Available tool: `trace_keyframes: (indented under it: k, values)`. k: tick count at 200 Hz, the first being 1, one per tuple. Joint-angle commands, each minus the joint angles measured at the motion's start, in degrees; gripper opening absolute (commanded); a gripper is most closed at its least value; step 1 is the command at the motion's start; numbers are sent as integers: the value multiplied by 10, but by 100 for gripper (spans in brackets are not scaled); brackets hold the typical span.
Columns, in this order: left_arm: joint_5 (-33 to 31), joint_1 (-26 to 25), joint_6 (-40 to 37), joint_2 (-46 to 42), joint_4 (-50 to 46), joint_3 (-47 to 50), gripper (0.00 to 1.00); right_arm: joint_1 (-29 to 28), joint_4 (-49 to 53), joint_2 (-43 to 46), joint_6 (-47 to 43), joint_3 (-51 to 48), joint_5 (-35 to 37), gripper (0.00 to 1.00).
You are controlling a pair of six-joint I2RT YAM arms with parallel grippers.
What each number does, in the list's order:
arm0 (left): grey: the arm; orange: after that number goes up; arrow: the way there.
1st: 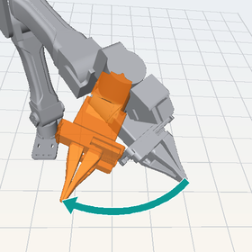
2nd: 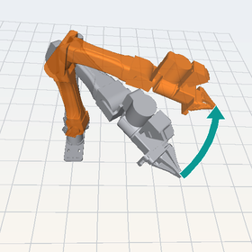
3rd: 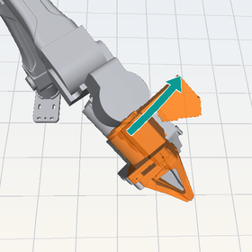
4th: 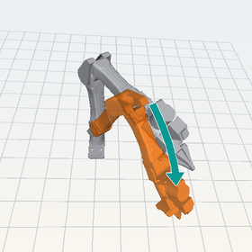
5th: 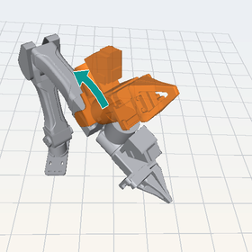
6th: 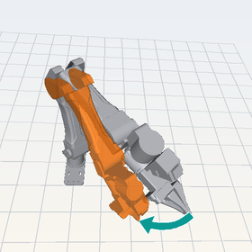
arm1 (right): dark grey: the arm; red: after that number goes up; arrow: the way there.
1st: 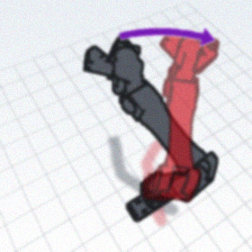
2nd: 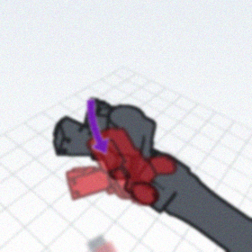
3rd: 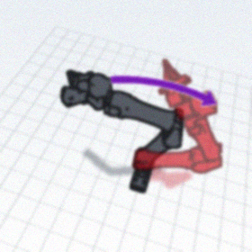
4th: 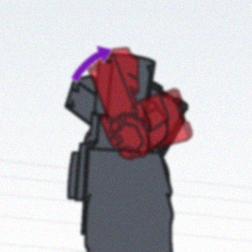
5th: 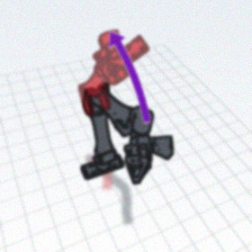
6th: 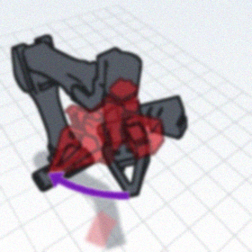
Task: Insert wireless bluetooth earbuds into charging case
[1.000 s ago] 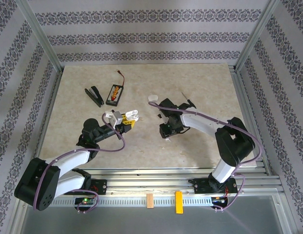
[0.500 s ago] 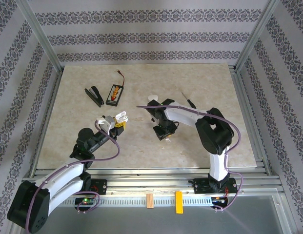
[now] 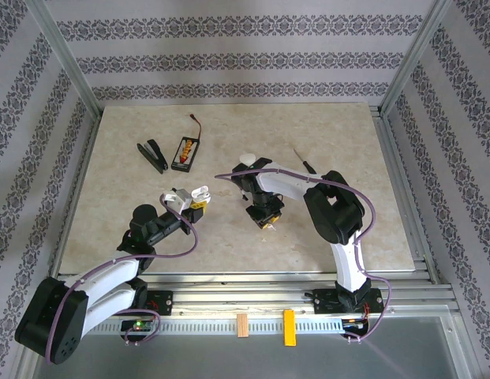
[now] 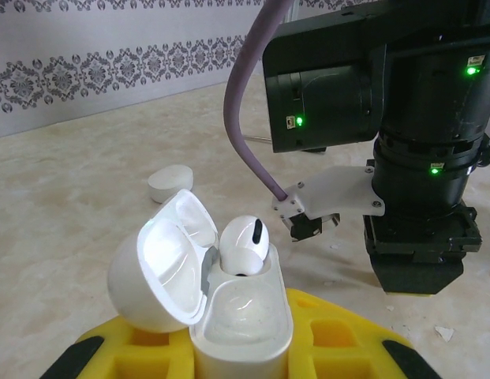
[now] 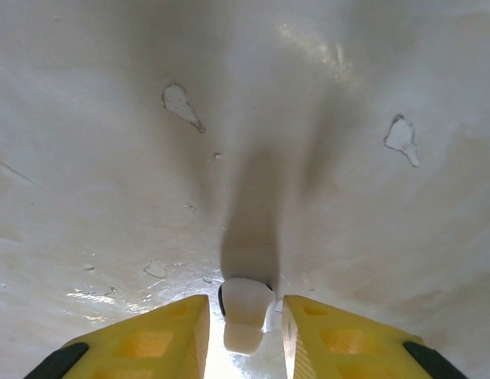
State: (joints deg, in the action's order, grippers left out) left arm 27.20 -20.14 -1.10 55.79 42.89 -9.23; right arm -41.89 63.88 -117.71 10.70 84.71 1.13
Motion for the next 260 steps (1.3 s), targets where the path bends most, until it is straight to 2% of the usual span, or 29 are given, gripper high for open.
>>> trace_keyframes:
  k: [1, 73, 126, 178, 224, 260]
  values:
    - [18, 3, 1, 1, 39, -12, 4, -3, 22, -15, -9, 11, 15, 29]
    - [24, 3, 2, 9, 39, -19, 4, -3, 16, -29, -13, 5, 3, 27]
    - [33, 3, 6, 26, 48, -26, 4, 0, 7, -32, -7, 11, -1, 29]
    - [41, 2, 12, 42, 65, -29, 4, 1, -1, -39, -10, 7, 6, 23]
    - [49, 3, 13, 54, 68, -35, 4, 5, -48, 39, -2, -15, 32, 21]
    - [87, 1, 22, 81, 96, -42, 5, 10, -98, 131, -16, -21, 33, 21]
